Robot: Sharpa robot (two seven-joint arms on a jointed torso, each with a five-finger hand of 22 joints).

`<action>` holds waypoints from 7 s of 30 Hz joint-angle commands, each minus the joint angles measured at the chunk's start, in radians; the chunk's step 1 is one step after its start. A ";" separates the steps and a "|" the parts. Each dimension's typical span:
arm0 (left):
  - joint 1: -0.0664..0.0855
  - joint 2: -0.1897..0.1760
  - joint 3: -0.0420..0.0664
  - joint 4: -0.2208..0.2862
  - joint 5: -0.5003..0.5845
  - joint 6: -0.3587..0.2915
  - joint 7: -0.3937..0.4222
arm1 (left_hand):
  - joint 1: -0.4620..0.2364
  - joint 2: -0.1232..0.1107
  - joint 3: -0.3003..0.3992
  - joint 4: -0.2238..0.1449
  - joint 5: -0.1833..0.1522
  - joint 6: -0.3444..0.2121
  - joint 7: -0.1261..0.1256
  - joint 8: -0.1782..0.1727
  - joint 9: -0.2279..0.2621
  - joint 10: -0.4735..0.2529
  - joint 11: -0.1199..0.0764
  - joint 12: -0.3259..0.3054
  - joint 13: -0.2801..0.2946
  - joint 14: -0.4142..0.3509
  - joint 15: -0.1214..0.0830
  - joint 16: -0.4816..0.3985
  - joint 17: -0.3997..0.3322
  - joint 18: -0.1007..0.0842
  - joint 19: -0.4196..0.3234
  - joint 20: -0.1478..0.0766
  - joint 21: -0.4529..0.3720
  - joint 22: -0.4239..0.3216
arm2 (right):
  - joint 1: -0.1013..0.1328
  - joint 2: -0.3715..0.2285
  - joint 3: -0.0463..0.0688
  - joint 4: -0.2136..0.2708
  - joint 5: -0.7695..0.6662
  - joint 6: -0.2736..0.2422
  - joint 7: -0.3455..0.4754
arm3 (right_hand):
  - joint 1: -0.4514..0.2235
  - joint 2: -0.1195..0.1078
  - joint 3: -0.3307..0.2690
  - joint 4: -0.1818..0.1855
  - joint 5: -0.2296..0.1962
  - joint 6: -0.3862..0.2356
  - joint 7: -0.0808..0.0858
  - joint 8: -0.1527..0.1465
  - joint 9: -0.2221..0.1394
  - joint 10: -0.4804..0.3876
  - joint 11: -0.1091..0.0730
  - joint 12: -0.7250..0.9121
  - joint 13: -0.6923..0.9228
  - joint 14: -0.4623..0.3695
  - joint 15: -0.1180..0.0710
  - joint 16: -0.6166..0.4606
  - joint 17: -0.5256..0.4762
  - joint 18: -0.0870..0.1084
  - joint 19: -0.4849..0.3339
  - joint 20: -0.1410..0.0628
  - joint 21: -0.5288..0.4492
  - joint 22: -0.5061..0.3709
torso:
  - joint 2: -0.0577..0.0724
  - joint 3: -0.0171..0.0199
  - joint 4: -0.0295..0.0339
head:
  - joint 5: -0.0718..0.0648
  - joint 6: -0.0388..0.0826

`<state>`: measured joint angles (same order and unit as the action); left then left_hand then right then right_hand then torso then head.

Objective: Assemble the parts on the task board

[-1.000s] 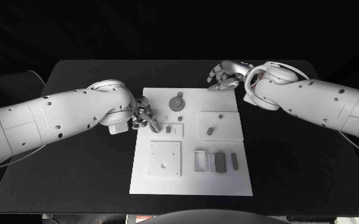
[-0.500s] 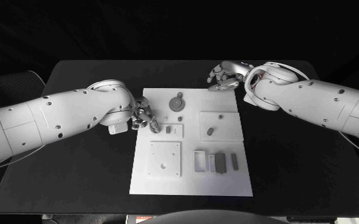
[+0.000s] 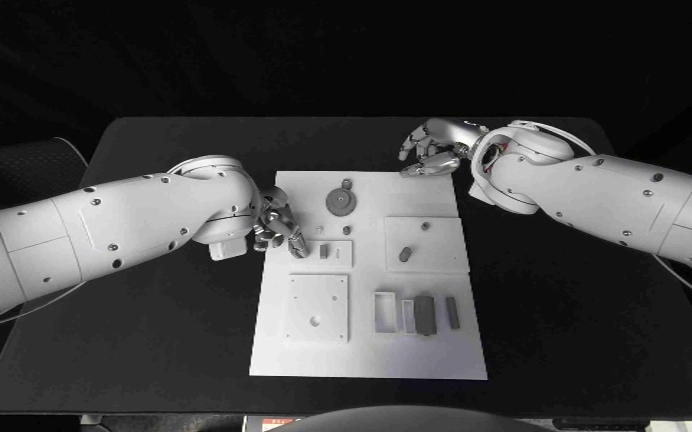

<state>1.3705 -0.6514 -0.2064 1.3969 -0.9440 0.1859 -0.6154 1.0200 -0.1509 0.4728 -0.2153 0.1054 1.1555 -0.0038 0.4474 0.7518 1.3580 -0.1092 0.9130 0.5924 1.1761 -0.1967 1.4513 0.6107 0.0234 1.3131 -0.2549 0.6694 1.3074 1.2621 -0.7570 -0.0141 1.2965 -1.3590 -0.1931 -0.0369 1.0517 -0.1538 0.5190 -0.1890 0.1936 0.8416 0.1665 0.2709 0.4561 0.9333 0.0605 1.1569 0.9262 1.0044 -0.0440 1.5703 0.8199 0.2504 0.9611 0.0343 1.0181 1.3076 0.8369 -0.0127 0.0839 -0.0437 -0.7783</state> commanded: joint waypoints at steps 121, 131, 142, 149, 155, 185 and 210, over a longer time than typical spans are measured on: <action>-0.010 -0.001 -0.009 0.006 0.028 -0.044 0.026 | -0.062 0.027 -0.010 -0.040 -0.057 -0.009 0.002 -0.026 0.061 -0.020 -0.002 0.027 -0.005 -0.003 -0.019 0.008 0.002 0.022 -0.001 -0.007 -0.005 0.017 | -0.001 0.003 0.000 -0.004 0.000 0.008 0.007 | 0.004 0.004 -0.005 -0.007 0.005 -0.004 0.007 -0.006 -0.004 -0.008 0.002 0.007 -0.003 0.006 0.002 -0.007 -0.001 0.011 0.004 -0.002 -0.007 0.013 | 0.000 -0.0006 0.0002 | -0.004 0.007; -0.010 0.000 -0.009 0.007 0.027 -0.046 0.023 | -0.012 0.054 0.034 -0.052 -0.055 -0.006 0.004 -0.031 0.059 -0.019 -0.001 0.027 -0.007 0.000 -0.018 0.007 0.000 0.018 0.001 -0.003 -0.003 0.019 | -0.001 0.004 0.000 -0.005 0.000 0.008 0.007 | 0.003 0.004 -0.005 -0.007 0.005 -0.004 0.007 -0.006 -0.004 -0.008 0.002 0.007 -0.003 0.006 0.002 -0.007 -0.001 0.011 0.004 -0.002 -0.007 0.013 | 0.000 -0.0007 0.0005 | -0.004 0.006; -0.010 -0.001 -0.009 0.006 0.027 -0.066 0.015 | 0.017 0.070 0.073 -0.055 -0.054 0.000 0.004 -0.036 0.059 -0.016 -0.001 0.028 -0.008 0.004 -0.017 0.008 -0.001 0.016 0.004 -0.002 -0.001 0.019 | -0.001 0.004 0.000 -0.005 0.000 0.008 0.007 | 0.003 0.004 -0.005 -0.007 0.005 -0.004 0.007 -0.006 -0.004 -0.008 0.002 0.007 -0.003 0.006 0.003 -0.007 -0.001 0.011 0.004 -0.002 -0.007 0.013 | 0.000 0.0000 0.0001 | -0.003 0.006; -0.010 -0.003 -0.009 0.006 0.023 -0.080 0.003 | 0.022 0.077 0.095 -0.060 -0.005 0.011 0.001 -0.034 0.061 -0.007 -0.004 0.032 -0.010 0.013 -0.020 0.012 0.000 0.015 0.012 -0.001 0.006 0.020 | -0.001 0.004 0.000 -0.005 0.000 0.008 0.007 | 0.003 0.004 -0.005 -0.007 0.005 -0.004 0.007 -0.006 -0.004 -0.008 0.002 0.007 -0.004 0.006 0.003 -0.007 -0.001 0.011 0.004 -0.002 -0.007 0.013 | 0.000 0.0000 -0.0001 | -0.003 0.006; -0.010 -0.004 -0.009 0.005 0.012 -0.064 0.000 | 0.013 0.077 0.106 -0.066 0.078 0.020 -0.002 -0.034 0.063 0.000 -0.007 0.035 -0.012 0.020 -0.022 0.015 0.001 0.014 0.018 0.000 0.013 0.021 | -0.001 0.003 0.000 -0.005 0.000 0.008 0.007 | 0.003 0.004 -0.005 -0.007 0.005 -0.004 0.007 -0.006 -0.004 -0.008 0.002 0.007 -0.004 0.006 0.003 -0.007 -0.001 0.011 0.004 -0.002 -0.007 0.013 | 0.000 -0.0002 0.0000 | -0.002 0.005; -0.010 -0.007 -0.010 0.016 -0.066 0.010 -0.004 | 0.000 0.062 0.119 -0.065 0.263 0.040 -0.011 -0.021 0.074 0.015 -0.015 0.052 -0.010 0.035 -0.028 0.023 0.009 0.014 0.032 0.004 0.027 0.020 | -0.001 0.004 0.000 -0.004 0.000 0.012 0.007 | 0.002 0.005 -0.005 -0.007 0.005 -0.004 0.008 -0.006 -0.005 -0.009 0.002 0.007 -0.004 0.006 0.003 -0.007 -0.001 0.011 0.004 -0.001 -0.007 0.013 | 0.000 0.0002 -0.0001 | -0.004 0.005; -0.010 -0.007 -0.010 0.015 -0.079 -0.016 -0.005 | -0.008 0.064 0.117 -0.058 0.242 0.036 -0.011 -0.019 0.075 0.014 -0.015 0.050 -0.012 0.036 -0.029 0.018 0.007 0.015 0.032 0.005 0.024 0.017 | -0.001 0.003 0.000 -0.001 0.000 0.008 0.008 | 0.001 0.005 -0.005 -0.007 0.005 -0.004 0.008 -0.006 -0.005 -0.009 0.002 0.008 -0.004 0.006 0.003 -0.007 -0.001 0.011 0.004 -0.001 -0.007 0.013 | 0.000 -0.0004 0.0000 | -0.001 0.008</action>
<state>1.3667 -0.6558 -0.2103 1.4167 -1.0014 0.1601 -0.5952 0.9640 -0.1452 0.5274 -0.2393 0.2723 1.1896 -0.0164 0.4251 0.8256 1.3667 -0.1217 0.9594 0.5815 1.1890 -0.1950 1.4677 0.6180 0.0275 1.3385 -0.2482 0.6928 1.3079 1.2619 -0.7546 -0.0141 1.2940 -1.3589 -0.1932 -0.0367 1.0518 -0.1538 0.5162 -0.1917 0.1936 0.8388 0.1672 0.2709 0.4524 0.9295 0.0643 1.1607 0.9233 1.0041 -0.0437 1.5666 0.8199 0.2504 0.9610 0.0344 1.0181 1.3076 0.8367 -0.0130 0.0844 -0.0436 -0.7707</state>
